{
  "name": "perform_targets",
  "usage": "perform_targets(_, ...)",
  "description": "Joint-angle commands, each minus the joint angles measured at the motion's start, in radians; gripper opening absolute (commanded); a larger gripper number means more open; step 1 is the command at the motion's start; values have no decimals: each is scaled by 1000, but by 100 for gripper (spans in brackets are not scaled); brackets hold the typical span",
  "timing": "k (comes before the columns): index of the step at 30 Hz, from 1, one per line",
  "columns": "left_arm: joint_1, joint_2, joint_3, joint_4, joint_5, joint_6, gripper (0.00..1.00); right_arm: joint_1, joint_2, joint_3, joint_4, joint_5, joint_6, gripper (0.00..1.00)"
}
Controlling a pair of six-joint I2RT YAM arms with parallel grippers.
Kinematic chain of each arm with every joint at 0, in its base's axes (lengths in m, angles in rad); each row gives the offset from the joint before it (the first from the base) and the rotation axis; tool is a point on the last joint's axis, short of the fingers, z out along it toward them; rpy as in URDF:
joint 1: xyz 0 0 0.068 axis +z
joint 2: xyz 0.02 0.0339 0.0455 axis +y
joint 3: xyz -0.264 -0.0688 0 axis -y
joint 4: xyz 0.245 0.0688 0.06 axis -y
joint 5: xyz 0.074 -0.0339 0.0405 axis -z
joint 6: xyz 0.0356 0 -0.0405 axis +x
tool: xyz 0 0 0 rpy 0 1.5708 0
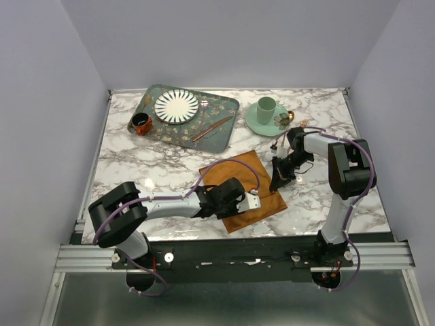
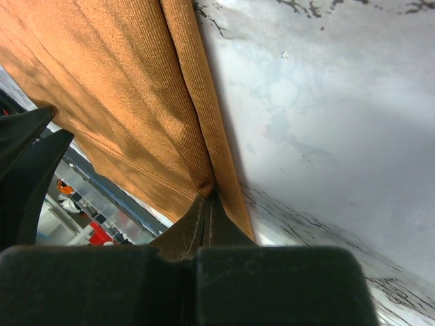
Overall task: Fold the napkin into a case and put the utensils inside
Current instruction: Pick up the square-folded napkin from the center of the board.
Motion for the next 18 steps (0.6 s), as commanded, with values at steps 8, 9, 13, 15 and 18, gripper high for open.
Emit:
perform_targets(8, -3, -38, -1, -55, -19, 40, 40, 7, 13, 24, -9, 15, -5, 1)
perform_targets(9, -4, -41, -2, -58, -19, 42, 39, 9, 15, 24, -9, 15, -6, 1)
perform_targets(13, -3, -46, -1, -52, -27, 40, 35, 7, 12, 24, -10, 18, -8, 1)
perform_targets(15, -3, -41, 2, -51, -31, 40, 33, 7, 15, 24, -12, 17, -6, 1)
perform_targets(18, 0, -37, 4, -54, -33, 51, 31, 9, 12, 24, -12, 14, -6, 1)
